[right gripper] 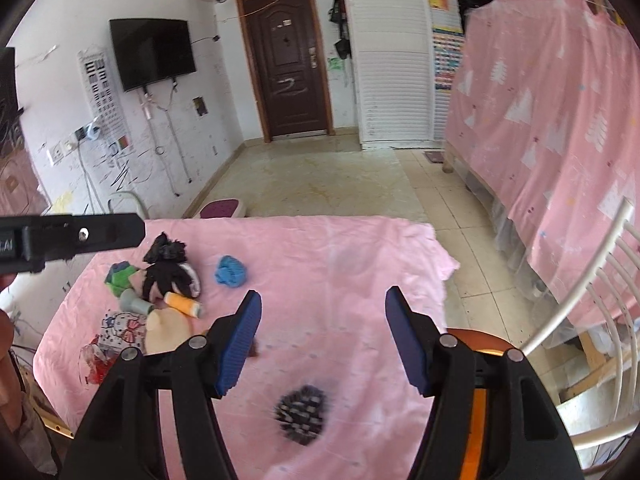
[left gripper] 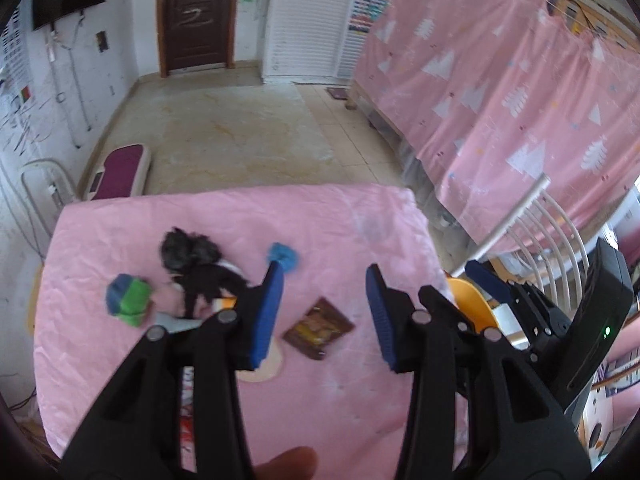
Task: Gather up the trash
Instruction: 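Move both open tools back over the remaining items on the bed, then grasp the blue-green cloth with the left tool while the right tool grasps the black plastic bag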
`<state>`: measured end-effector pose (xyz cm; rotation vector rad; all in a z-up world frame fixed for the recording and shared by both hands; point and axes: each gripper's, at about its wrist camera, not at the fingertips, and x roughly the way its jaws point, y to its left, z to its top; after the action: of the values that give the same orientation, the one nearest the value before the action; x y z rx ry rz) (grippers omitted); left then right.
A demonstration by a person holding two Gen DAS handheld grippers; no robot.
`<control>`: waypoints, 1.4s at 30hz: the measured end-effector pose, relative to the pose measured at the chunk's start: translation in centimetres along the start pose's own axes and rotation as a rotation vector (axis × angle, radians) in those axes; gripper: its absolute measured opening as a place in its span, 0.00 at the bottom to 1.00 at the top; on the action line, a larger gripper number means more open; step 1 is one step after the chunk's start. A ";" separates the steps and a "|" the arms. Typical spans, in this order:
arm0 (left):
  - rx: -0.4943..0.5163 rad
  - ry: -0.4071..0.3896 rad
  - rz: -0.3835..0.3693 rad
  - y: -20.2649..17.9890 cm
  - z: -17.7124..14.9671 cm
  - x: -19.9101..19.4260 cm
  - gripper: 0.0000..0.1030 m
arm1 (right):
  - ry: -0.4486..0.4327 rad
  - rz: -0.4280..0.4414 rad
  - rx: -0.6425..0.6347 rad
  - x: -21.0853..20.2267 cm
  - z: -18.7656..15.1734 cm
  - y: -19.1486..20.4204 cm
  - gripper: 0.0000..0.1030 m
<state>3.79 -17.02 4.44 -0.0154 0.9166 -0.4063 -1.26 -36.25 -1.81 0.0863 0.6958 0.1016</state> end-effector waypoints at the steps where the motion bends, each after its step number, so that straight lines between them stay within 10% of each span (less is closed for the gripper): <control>1: -0.018 -0.001 0.007 0.9 0.1 -0.1 0.40 | 0.005 0.007 -0.011 0.3 0.2 0.8 0.53; 22: -0.321 0.034 0.199 15.8 -1.5 1.1 0.45 | 0.095 0.133 -0.232 7.3 3.2 14.1 0.53; 42: -0.454 0.174 0.195 21.9 -2.7 6.9 0.45 | 0.210 0.154 -0.300 17.4 5.1 19.6 0.53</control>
<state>12.75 1.27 -6.52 -0.3080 1.1561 -0.0123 14.05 -14.94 -6.69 -0.1613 0.8757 0.3657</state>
